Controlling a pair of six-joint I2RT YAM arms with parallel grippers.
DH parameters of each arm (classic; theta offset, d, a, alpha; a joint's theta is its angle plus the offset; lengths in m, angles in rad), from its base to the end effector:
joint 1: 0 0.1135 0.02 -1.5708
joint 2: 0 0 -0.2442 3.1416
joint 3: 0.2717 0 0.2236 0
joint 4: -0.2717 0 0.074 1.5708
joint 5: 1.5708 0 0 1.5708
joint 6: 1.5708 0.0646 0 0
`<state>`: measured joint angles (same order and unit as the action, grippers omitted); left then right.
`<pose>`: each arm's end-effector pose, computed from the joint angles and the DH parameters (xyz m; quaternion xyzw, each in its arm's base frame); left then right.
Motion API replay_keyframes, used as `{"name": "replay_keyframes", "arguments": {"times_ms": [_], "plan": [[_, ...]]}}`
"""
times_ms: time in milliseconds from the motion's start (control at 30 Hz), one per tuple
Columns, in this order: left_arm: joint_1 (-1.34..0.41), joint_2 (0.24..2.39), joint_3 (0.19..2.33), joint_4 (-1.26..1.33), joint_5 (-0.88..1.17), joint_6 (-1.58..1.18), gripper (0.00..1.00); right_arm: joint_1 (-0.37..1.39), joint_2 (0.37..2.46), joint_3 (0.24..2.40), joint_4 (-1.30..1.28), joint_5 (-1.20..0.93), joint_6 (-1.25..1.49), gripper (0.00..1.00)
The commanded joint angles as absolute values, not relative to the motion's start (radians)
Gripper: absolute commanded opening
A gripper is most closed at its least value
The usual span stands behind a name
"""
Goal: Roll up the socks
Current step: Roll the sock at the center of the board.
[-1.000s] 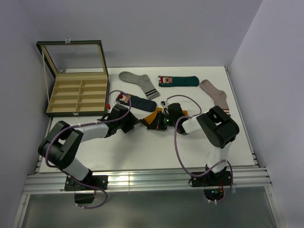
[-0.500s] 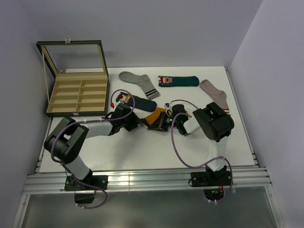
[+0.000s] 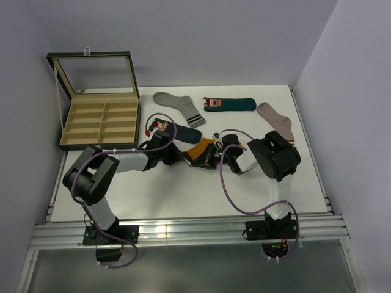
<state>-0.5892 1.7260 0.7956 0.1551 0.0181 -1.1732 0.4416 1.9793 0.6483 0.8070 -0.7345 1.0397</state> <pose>0.2767 -0.1863 0.1209 -0.2620 0.8839 -0.3041 0.2400 0.2817 0.1810 0.0816 0.0667 0.8254 0.5443 0.1345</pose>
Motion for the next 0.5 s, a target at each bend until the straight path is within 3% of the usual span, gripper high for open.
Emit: {"name": "replay_keyframes", "arguments": {"times_ms": [0, 200, 333, 467], "plan": [[-0.595, 1.761, 0.818, 0.103, 0.005, -1.161, 0.36, 0.426, 1.990, 0.641, 0.744, -0.690, 1.014, 0.00], [-0.597, 1.782, 0.847, 0.046, 0.005, -1.158, 0.31, 0.426, 1.964, 0.663, 0.666, -0.667, 0.973, 0.05], [-0.598, 1.799, 0.877, 0.003, -0.032, -1.143, 0.21, 0.434, 1.915, 0.679, 0.566, -0.637, 0.916, 0.17], [-0.603, 1.815, 0.917, -0.072, -0.051, -1.117, 0.17, 0.468, 1.832, 0.724, 0.421, -0.537, 0.819, 0.25]]}}
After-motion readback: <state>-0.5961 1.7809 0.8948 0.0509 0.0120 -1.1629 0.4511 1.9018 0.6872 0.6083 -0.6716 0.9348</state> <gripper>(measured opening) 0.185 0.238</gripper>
